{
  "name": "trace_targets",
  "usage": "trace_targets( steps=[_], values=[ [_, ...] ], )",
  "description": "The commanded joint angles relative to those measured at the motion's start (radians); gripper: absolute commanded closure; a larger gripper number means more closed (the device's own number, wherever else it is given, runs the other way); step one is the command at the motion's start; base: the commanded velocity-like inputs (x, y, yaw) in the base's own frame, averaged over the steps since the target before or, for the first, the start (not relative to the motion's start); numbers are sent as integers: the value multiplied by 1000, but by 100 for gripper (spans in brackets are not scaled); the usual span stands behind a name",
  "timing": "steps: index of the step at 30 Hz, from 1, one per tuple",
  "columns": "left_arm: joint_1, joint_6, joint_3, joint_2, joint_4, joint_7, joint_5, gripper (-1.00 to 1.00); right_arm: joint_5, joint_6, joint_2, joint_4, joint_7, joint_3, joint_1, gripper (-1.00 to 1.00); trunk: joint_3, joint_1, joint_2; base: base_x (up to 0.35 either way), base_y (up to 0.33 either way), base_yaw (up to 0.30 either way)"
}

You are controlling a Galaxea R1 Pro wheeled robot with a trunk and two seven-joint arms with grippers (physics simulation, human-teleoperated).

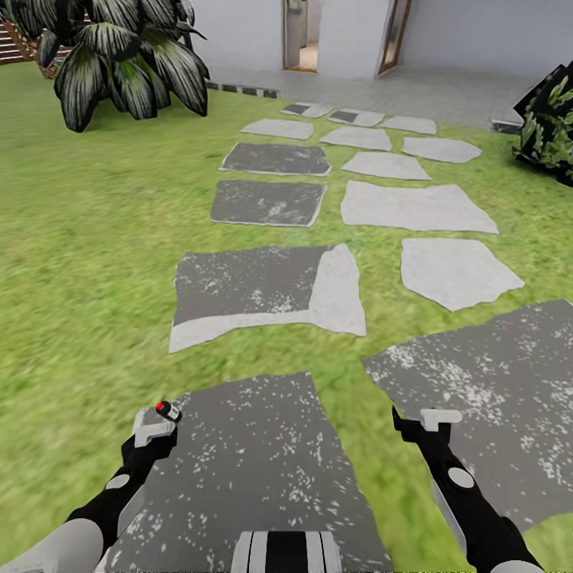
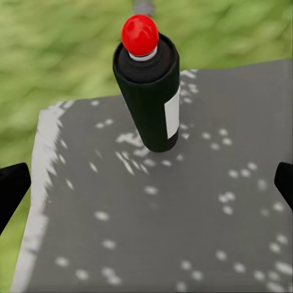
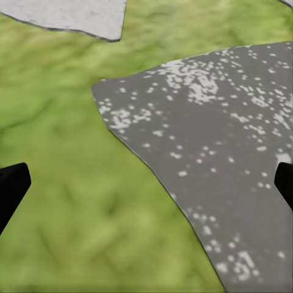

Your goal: In the garden, pick up the pesticide atomizer on the floor and spray pesticide onto both trees until each tree trunk is fully covered.

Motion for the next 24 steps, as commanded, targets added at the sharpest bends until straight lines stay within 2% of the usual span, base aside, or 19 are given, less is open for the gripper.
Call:
trace_targets(
  steps=[1, 7, 12, 20, 24],
  values=[
    [0, 0, 0, 0, 0, 0, 0, -100, 0, 0, 0, 0, 0, 0, 0, -100, -2, 0, 0, 0, 0, 0],
    [0, 1, 0, 0, 0, 0, 0, -100, 0, 0, 0, 0, 0, 0, 0, -100, -5, 0, 0, 20, 3, 0],
    [0, 1, 0, 0, 0, 1, 0, -100, 0, 0, 0, 0, 0, 0, 0, -100, -6, 0, 0, 223, 62, 0],
    [0, 1, 1, 0, 0, 1, 0, -100, 0, 0, 0, -1, 0, 0, 0, -100, -6, 0, 0, 62, 13, 0],
    [0, 2, 1, 0, 0, 1, 0, -100, 0, 0, 0, -1, 0, 0, 0, -100, -6, 0, 0, 208, 1, 0]
  ],
)
